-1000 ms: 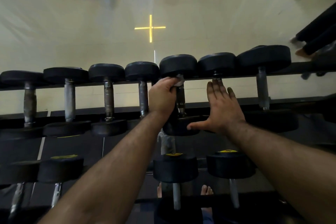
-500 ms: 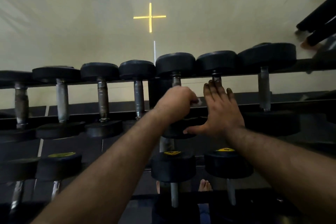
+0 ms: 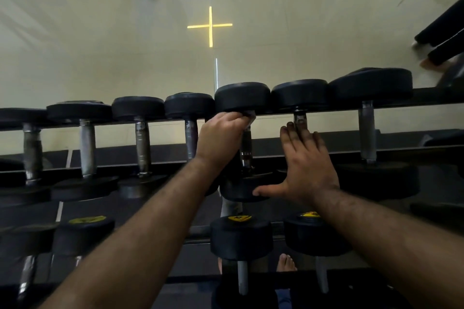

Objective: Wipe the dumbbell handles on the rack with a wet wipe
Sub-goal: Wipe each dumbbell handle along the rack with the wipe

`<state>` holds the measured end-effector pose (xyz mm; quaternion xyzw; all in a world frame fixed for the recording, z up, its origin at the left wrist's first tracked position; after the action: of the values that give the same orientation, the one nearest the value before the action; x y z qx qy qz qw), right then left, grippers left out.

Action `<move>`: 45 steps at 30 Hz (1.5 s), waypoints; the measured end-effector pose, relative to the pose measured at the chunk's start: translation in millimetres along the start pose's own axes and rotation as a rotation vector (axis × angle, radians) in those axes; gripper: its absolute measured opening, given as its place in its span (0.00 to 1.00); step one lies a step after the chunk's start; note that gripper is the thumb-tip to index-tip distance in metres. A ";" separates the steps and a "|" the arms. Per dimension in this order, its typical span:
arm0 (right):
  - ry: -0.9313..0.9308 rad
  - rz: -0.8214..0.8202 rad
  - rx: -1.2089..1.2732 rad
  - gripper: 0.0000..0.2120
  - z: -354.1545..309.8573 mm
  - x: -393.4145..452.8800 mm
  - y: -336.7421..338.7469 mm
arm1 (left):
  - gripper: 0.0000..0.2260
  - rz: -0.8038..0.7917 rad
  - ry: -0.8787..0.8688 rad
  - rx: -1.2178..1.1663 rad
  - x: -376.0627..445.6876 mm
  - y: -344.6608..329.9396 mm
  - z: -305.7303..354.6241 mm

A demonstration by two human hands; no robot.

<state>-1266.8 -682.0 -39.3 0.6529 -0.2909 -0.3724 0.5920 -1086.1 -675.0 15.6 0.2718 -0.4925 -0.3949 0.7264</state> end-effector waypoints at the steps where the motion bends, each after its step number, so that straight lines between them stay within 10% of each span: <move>1: -0.002 0.002 0.001 0.79 0.1 -0.3 -0.2 | 0.07 0.007 0.046 -0.041 -3.6 -6.0 -1.4; 8: 0.012 0.006 -0.001 0.78 0.3 0.2 0.1 | 0.13 -0.628 0.304 -0.412 -68.2 -10.8 -16.0; 12: 0.015 -0.004 0.000 0.77 0.0 -0.3 -1.2 | 0.10 -0.426 0.354 -0.183 -38.5 5.7 -40.4; 17: 0.028 0.009 -0.001 0.77 -1.2 -0.5 -0.8 | 0.15 -0.826 0.324 0.052 -81.2 -25.2 -21.5; 26: 0.032 0.021 -0.001 0.77 -0.3 -0.3 -2.8 | 0.10 -0.605 0.254 -0.245 -24.3 -7.8 24.5; 32: 0.031 0.047 0.021 0.77 0.9 1.6 -4.3 | 0.13 -0.947 0.070 -0.249 -54.0 -26.3 26.1; 35: 0.042 0.050 0.019 0.76 1.2 -0.4 -3.8 | 0.12 -0.860 0.182 -0.331 -47.3 5.6 -10.1; 42: 0.404 0.214 0.090 0.53 -54.4 -13.9 13.6 | 0.12 -0.054 0.729 -0.534 -52.5 61.2 -70.3; 45: 0.408 -0.029 -0.006 0.36 -123.3 -5.5 4.4 | 0.07 0.143 0.903 -0.671 -62.4 73.0 -79.2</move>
<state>-1167.2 -609.5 -31.5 0.7173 -0.1544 -0.2418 0.6350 -1002.7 -582.6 12.5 0.1338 0.0023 -0.3240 0.9365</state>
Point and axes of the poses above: each hand's wrist, its own x-axis towards the middle knuckle, its own y-axis out of the back of the hand, z = x × y, the point moved 9 cm from there along x, towards the middle knuckle, and after that the axes turned 13 degrees about z, right-handed, at the moved point
